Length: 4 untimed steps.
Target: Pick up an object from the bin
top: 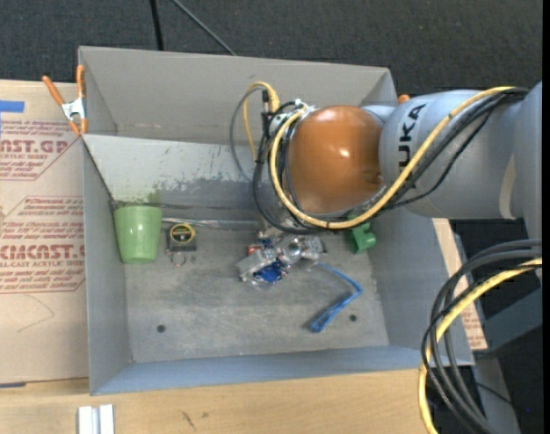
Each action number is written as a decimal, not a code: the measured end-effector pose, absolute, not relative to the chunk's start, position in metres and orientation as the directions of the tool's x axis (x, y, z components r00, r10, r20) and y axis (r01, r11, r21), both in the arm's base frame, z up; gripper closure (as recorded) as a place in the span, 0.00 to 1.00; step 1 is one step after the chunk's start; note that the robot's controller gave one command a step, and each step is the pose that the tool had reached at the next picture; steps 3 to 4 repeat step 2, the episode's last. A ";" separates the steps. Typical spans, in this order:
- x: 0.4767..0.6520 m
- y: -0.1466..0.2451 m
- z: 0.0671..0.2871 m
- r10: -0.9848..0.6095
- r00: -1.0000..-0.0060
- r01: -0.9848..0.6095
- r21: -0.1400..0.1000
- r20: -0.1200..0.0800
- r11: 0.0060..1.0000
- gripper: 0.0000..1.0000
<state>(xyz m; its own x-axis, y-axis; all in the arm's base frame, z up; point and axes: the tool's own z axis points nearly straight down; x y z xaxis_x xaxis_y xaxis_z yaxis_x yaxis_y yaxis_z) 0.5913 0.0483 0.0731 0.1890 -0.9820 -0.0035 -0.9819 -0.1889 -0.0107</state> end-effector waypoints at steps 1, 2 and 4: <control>0.591 0.051 0.075 -0.982 0.189 -0.982 -0.010 -0.007 -0.189 1.00; 0.580 0.059 0.171 -0.975 0.223 -0.975 -0.008 -0.001 -0.223 1.00; 0.580 0.059 0.171 -0.975 0.223 -0.975 -0.008 -0.001 -0.223 1.00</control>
Offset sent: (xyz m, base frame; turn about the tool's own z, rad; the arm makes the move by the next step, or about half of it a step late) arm 0.0000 0.0000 0.0000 0.0000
